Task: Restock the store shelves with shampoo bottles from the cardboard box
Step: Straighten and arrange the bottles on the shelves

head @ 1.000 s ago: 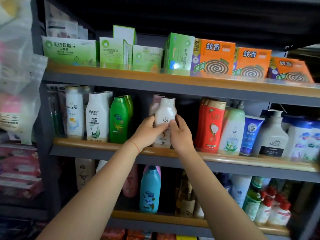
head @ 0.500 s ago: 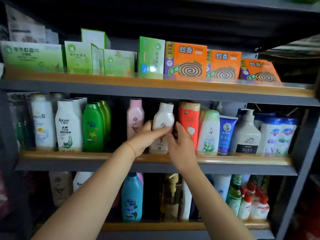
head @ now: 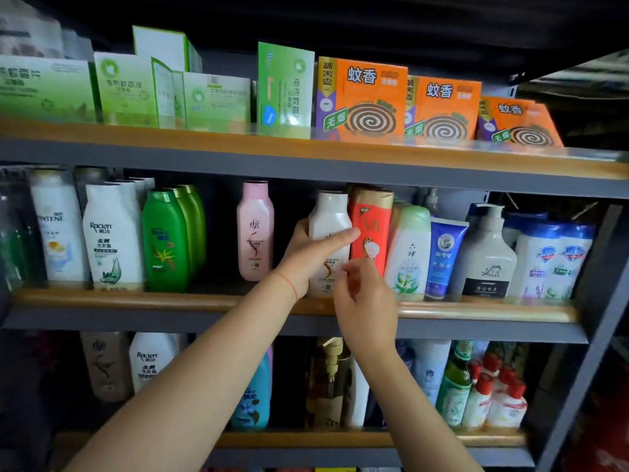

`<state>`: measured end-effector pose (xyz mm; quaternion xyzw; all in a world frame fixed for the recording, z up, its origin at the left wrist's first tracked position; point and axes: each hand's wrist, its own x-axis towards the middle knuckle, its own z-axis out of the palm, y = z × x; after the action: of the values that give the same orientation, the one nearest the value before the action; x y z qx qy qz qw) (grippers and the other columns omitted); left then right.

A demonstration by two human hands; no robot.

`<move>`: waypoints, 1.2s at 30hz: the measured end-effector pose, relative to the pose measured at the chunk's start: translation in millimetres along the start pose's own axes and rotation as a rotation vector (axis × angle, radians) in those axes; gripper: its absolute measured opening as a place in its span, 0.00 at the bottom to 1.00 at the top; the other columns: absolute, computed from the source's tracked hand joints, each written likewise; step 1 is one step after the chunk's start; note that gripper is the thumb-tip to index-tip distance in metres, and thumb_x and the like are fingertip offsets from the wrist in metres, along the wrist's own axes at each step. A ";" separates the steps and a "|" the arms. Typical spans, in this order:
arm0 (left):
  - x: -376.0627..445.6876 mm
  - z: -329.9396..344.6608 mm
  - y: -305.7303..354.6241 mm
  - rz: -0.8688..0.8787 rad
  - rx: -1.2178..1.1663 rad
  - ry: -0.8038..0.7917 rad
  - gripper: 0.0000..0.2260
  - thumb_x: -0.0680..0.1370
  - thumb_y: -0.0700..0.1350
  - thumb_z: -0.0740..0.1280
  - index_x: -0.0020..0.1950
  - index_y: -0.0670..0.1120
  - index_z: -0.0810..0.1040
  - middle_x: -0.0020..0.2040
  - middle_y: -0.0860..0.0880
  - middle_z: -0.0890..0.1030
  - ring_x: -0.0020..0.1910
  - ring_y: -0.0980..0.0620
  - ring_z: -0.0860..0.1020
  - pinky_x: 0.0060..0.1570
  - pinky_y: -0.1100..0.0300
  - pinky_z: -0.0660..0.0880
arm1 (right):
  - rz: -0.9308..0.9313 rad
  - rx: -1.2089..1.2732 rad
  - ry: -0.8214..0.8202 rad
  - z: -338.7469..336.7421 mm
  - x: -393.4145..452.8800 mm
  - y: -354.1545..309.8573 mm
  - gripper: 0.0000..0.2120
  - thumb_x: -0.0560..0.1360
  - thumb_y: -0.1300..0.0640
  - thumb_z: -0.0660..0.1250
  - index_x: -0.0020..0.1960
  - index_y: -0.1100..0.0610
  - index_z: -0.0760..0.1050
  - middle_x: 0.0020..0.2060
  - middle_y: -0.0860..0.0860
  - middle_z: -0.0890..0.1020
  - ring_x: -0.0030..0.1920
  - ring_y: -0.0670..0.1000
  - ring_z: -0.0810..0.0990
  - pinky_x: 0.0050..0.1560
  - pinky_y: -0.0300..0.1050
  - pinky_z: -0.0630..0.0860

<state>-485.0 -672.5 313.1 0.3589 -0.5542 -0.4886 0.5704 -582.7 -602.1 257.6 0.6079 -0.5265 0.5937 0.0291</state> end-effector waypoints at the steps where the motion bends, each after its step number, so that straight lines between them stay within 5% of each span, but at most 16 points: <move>1: -0.2 1.1 0.0 0.000 0.000 -0.002 0.33 0.67 0.49 0.81 0.68 0.49 0.71 0.55 0.47 0.83 0.52 0.50 0.84 0.55 0.51 0.81 | -0.002 -0.010 0.003 0.4 0.1 0.1 0.04 0.77 0.55 0.66 0.51 0.52 0.74 0.34 0.46 0.79 0.33 0.49 0.77 0.34 0.49 0.75; 6: -11.3 -12.1 15.2 0.008 0.085 0.001 0.35 0.67 0.62 0.76 0.69 0.51 0.71 0.58 0.55 0.81 0.54 0.58 0.81 0.55 0.61 0.77 | -0.015 0.093 0.012 1.4 -0.6 -11.5 0.02 0.78 0.57 0.64 0.50 0.53 0.74 0.32 0.47 0.78 0.31 0.49 0.76 0.34 0.52 0.75; 9: -26.6 -46.6 17.2 0.242 0.114 0.374 0.09 0.77 0.55 0.69 0.52 0.52 0.80 0.50 0.54 0.81 0.49 0.57 0.79 0.52 0.60 0.74 | -0.025 0.306 -0.105 11.7 -3.2 -34.0 0.06 0.78 0.60 0.61 0.50 0.53 0.75 0.33 0.48 0.78 0.33 0.48 0.76 0.36 0.49 0.75; 12: -31.3 -82.0 14.3 0.359 0.161 0.637 0.01 0.78 0.46 0.67 0.47 0.50 0.77 0.48 0.49 0.80 0.47 0.53 0.77 0.52 0.55 0.74 | 0.034 0.446 -0.286 35.5 0.5 -68.7 0.08 0.80 0.57 0.59 0.56 0.52 0.76 0.46 0.47 0.80 0.48 0.46 0.79 0.51 0.47 0.77; 15: -15.4 -100.2 16.9 0.160 0.112 0.528 0.23 0.77 0.53 0.67 0.68 0.44 0.72 0.64 0.44 0.77 0.61 0.48 0.77 0.59 0.53 0.75 | 0.310 0.574 -0.429 73.7 20.1 -92.3 0.18 0.79 0.44 0.59 0.64 0.52 0.71 0.59 0.52 0.77 0.60 0.50 0.76 0.64 0.48 0.72; 18: -0.4 -97.7 25.5 -0.083 -0.019 0.406 0.41 0.72 0.67 0.69 0.77 0.45 0.63 0.68 0.44 0.75 0.59 0.47 0.78 0.48 0.57 0.77 | 0.607 0.642 -0.400 103.4 47.7 -101.7 0.46 0.66 0.26 0.56 0.76 0.51 0.59 0.69 0.56 0.72 0.66 0.56 0.74 0.67 0.53 0.72; 21: 19.6 -102.0 20.6 -0.187 -0.134 0.337 0.58 0.53 0.78 0.73 0.77 0.52 0.63 0.70 0.47 0.75 0.64 0.46 0.78 0.58 0.51 0.75 | 0.732 0.725 -0.385 108.8 66.8 -110.3 0.35 0.76 0.30 0.56 0.74 0.53 0.62 0.58 0.55 0.79 0.49 0.50 0.81 0.38 0.34 0.77; 22: 22.6 -103.5 22.1 -0.189 -0.124 0.260 0.58 0.52 0.78 0.72 0.77 0.53 0.64 0.70 0.48 0.76 0.64 0.46 0.78 0.56 0.51 0.74 | 0.753 0.753 -0.389 111.0 71.8 -110.5 0.32 0.77 0.31 0.56 0.71 0.52 0.65 0.53 0.55 0.80 0.43 0.48 0.80 0.30 0.33 0.75; 24: 18.7 -101.6 25.5 -0.108 -0.130 0.137 0.48 0.62 0.76 0.69 0.75 0.51 0.69 0.63 0.49 0.80 0.63 0.49 0.77 0.57 0.54 0.70 | 0.750 0.741 -0.428 116.2 76.7 -110.5 0.32 0.76 0.30 0.54 0.67 0.53 0.73 0.48 0.54 0.82 0.42 0.49 0.81 0.35 0.37 0.76; 26: 13.4 -104.0 14.0 0.085 0.031 0.315 0.34 0.74 0.68 0.65 0.70 0.44 0.73 0.55 0.47 0.78 0.65 0.46 0.75 0.66 0.53 0.65 | 0.731 0.646 -0.459 122.5 78.3 -104.6 0.35 0.75 0.27 0.53 0.65 0.53 0.76 0.50 0.53 0.84 0.48 0.51 0.82 0.49 0.44 0.78; 27: 16.5 -107.9 4.5 0.076 -0.326 0.392 0.31 0.77 0.65 0.64 0.68 0.42 0.74 0.56 0.46 0.76 0.67 0.44 0.73 0.69 0.50 0.63 | 0.719 0.592 -0.465 122.7 76.8 -101.6 0.36 0.75 0.27 0.51 0.67 0.52 0.74 0.51 0.53 0.83 0.49 0.52 0.81 0.53 0.45 0.76; 28: 9.0 -109.0 3.6 0.146 -0.380 0.391 0.33 0.74 0.67 0.66 0.67 0.43 0.74 0.58 0.46 0.77 0.66 0.44 0.74 0.68 0.48 0.66 | 0.706 0.550 -0.460 119.8 73.6 -100.2 0.37 0.75 0.27 0.50 0.68 0.53 0.73 0.52 0.53 0.82 0.50 0.52 0.80 0.55 0.45 0.74; 29: 1.3 -109.0 4.2 0.204 -0.056 0.285 0.40 0.66 0.71 0.70 0.67 0.45 0.75 0.58 0.46 0.80 0.61 0.46 0.78 0.62 0.50 0.72 | 0.690 0.524 -0.450 114.8 69.7 -99.6 0.37 0.75 0.27 0.49 0.70 0.53 0.71 0.54 0.54 0.81 0.52 0.53 0.79 0.56 0.46 0.74; 32: -5.3 -107.3 26.9 -0.150 0.000 0.037 0.43 0.54 0.71 0.75 0.65 0.52 0.77 0.52 0.46 0.86 0.48 0.50 0.85 0.42 0.57 0.79 | 0.635 0.490 -0.421 100.3 53.7 -94.0 0.39 0.75 0.27 0.48 0.74 0.53 0.65 0.63 0.55 0.78 0.61 0.55 0.78 0.63 0.50 0.73; 36: -15.3 -98.3 26.5 -0.107 -0.021 0.042 0.33 0.65 0.68 0.74 0.64 0.54 0.76 0.53 0.48 0.85 0.50 0.49 0.84 0.48 0.53 0.81 | 0.513 0.456 -0.387 79.8 35.4 -90.8 0.34 0.76 0.29 0.49 0.70 0.50 0.70 0.60 0.51 0.80 0.59 0.52 0.79 0.62 0.54 0.75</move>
<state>-382.7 -663.9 321.4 0.3920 -0.5171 -0.5165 0.5587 -475.4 -635.9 314.3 0.5481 -0.5117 0.5577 -0.3560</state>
